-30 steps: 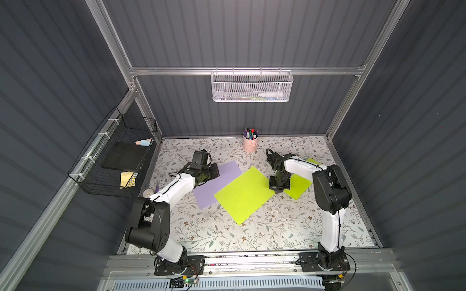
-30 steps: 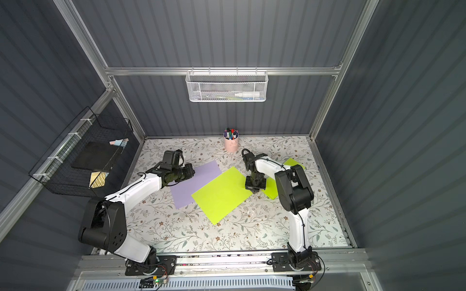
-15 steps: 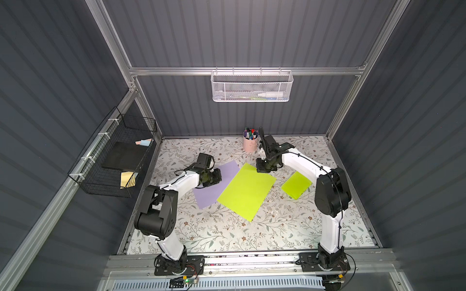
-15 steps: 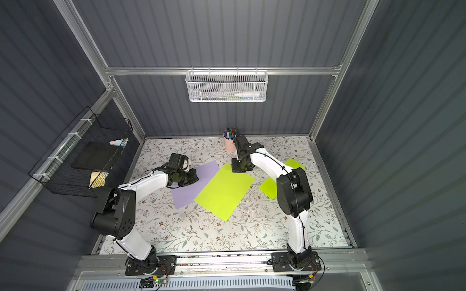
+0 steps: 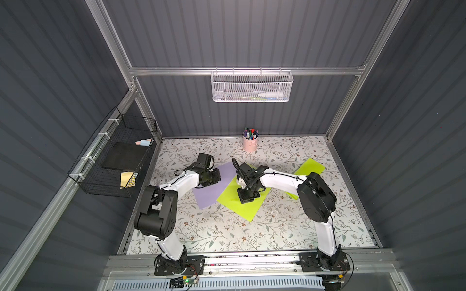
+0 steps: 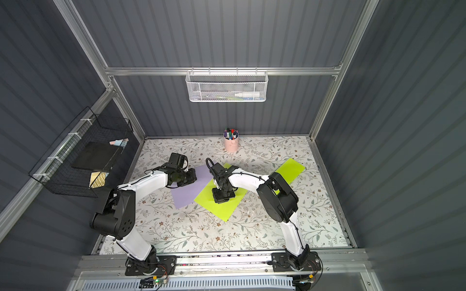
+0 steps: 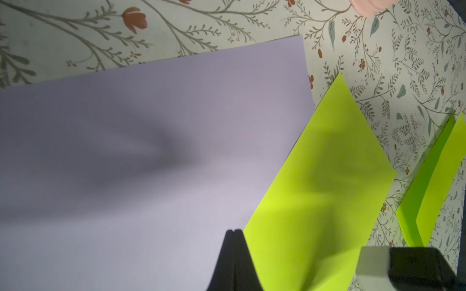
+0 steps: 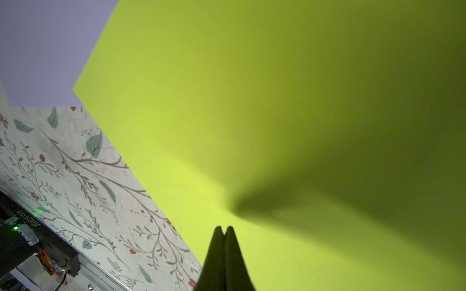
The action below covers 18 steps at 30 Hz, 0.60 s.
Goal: Fold the rectangular paper in half along the long edge
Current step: Adjust the paper at the center of the board.
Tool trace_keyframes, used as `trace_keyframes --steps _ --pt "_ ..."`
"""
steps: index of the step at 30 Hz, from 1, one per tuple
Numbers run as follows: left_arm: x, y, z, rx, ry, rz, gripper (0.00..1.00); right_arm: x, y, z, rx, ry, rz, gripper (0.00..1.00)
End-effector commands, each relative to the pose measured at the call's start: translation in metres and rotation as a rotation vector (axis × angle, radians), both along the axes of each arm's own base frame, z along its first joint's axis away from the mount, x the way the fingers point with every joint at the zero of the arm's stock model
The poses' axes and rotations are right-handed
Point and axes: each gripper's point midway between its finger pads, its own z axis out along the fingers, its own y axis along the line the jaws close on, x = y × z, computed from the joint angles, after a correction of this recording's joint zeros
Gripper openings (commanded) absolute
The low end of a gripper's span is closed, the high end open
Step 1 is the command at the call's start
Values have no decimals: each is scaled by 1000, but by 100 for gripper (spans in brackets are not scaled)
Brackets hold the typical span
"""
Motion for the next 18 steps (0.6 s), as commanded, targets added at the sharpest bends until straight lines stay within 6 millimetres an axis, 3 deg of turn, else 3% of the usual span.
trace_keyframes --steps 1,6,12,14,18 --pt "4 4 12 2 -22 20 1 -18 -9 -1 7 65 -8 0" --pt "3 3 12 -1 -20 19 1 -48 -40 -13 -53 133 -17 0" --pt "4 -5 10 -29 -18 -21 2 -67 -91 -5 -144 135 -46 0" --pt "10 -13 13 -65 -39 -44 2 -68 -105 1 -165 122 -52 0" --pt "9 -53 21 -154 -56 -173 4 -57 -118 25 -119 82 -96 0"
